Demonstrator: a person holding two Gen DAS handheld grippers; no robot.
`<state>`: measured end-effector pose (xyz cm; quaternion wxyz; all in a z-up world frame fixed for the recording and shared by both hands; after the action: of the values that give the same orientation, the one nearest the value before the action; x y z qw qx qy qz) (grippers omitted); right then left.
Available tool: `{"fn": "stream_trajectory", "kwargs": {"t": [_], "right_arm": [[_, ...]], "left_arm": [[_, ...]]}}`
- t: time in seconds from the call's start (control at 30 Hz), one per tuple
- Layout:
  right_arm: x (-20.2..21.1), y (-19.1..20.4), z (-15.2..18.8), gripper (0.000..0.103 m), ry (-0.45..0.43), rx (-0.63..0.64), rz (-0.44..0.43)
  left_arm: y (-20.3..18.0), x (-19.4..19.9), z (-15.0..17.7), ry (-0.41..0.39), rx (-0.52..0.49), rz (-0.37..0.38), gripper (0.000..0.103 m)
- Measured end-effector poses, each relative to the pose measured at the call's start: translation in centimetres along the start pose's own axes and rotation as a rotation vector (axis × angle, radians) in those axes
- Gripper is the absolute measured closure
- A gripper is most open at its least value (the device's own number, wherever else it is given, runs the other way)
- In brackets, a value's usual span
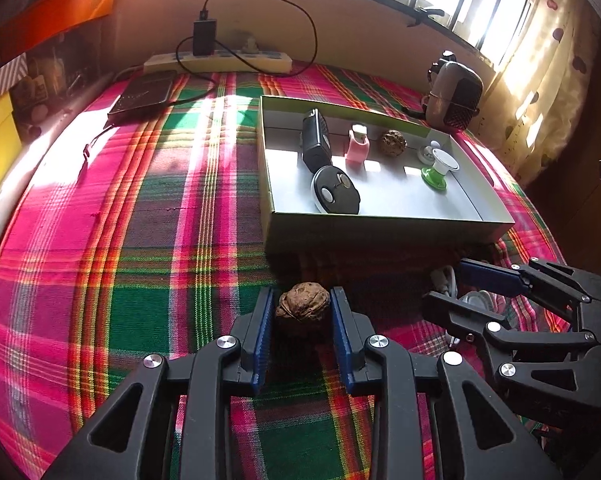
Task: Organize objects
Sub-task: 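Grasp a second walnut with the left gripper while the right moves toward the white cable, then hold the walnut in the left gripper while the right gripper closes on the white cable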
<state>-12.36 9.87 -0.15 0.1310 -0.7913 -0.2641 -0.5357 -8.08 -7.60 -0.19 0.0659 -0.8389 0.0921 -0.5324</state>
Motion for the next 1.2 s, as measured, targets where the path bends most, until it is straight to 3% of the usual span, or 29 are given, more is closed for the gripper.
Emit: {"fn": "stream_trajectory", "kwargs": {"t": [0.53,0.9,1.2], "right_arm": [[-0.2,2.3,0.4,0.056,-0.007,0.049,-0.105],[-0.6,2.4,1.4,0.056,-0.01,0.066,-0.045],[-0.7,3.0,1.6,0.056,-0.032,0.092,-0.099]], "left_arm": [[1.0,0.5,0.5,-0.004,0.015,-0.016,0.077],[1.3,0.7,0.9,-0.005,0.024,-0.032,0.077],[1.5,0.9,1.2,-0.004,0.033,-0.049,0.077]]}}
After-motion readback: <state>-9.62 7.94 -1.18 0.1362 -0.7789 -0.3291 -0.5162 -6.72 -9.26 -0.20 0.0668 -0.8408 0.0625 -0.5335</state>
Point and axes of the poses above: each gripper's, at about its wrist camera, not at the fingertips, and x roughly against the way its jaws point, y to its left, z to its underside, the point moved 1 cm from there along -x, roughly the way its jaws point, and after that the axes turned 12 degrees about y, right-handed, at the moved point
